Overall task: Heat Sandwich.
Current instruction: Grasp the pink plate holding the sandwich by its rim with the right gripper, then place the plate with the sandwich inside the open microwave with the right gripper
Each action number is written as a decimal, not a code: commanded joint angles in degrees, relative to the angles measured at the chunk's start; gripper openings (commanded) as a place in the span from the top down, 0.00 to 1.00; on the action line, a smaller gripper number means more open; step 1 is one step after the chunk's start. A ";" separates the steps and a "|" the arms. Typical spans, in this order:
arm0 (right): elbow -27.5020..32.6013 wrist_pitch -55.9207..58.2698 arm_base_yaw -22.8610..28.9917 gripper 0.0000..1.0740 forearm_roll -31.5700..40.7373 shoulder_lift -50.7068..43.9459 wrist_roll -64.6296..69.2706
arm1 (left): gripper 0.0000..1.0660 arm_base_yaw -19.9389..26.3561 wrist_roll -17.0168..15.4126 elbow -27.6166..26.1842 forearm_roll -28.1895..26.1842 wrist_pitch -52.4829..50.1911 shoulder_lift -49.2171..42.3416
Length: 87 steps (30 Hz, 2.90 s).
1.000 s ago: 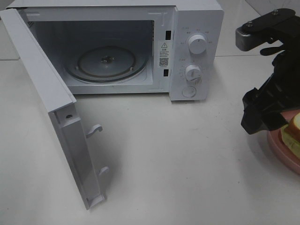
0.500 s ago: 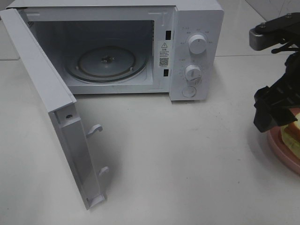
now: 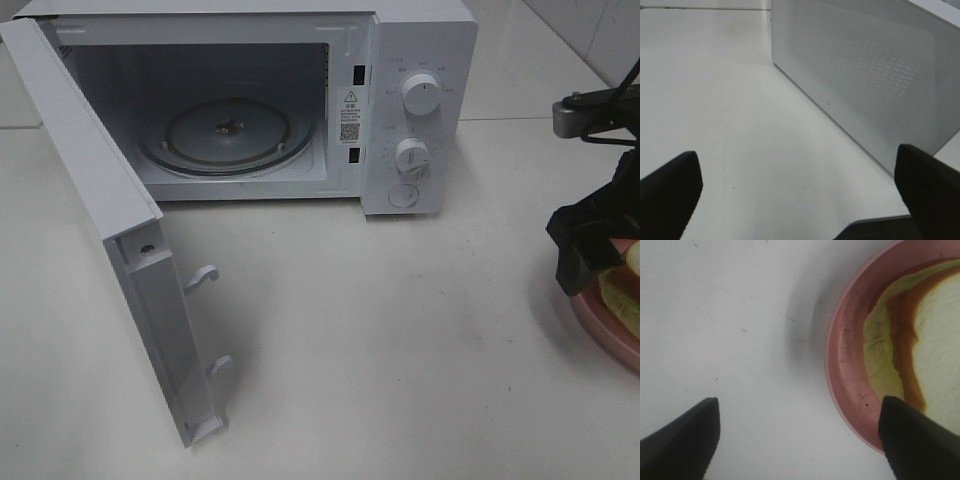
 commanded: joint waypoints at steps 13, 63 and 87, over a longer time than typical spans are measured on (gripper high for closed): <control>6.53 -10.94 -5.79 0.25 -0.40 6.82 0.52 | 0.09 -0.17 0.11 0.00 -0.06 -0.80 -0.86; 7.33 -21.31 -6.99 1.00 -8.31 18.11 8.08 | 0.09 -0.17 0.11 0.00 -0.06 -0.80 -0.86; 7.05 -14.38 -1.15 1.00 -16.62 12.03 14.90 | 0.09 -0.17 0.11 0.00 -0.06 -0.80 -0.86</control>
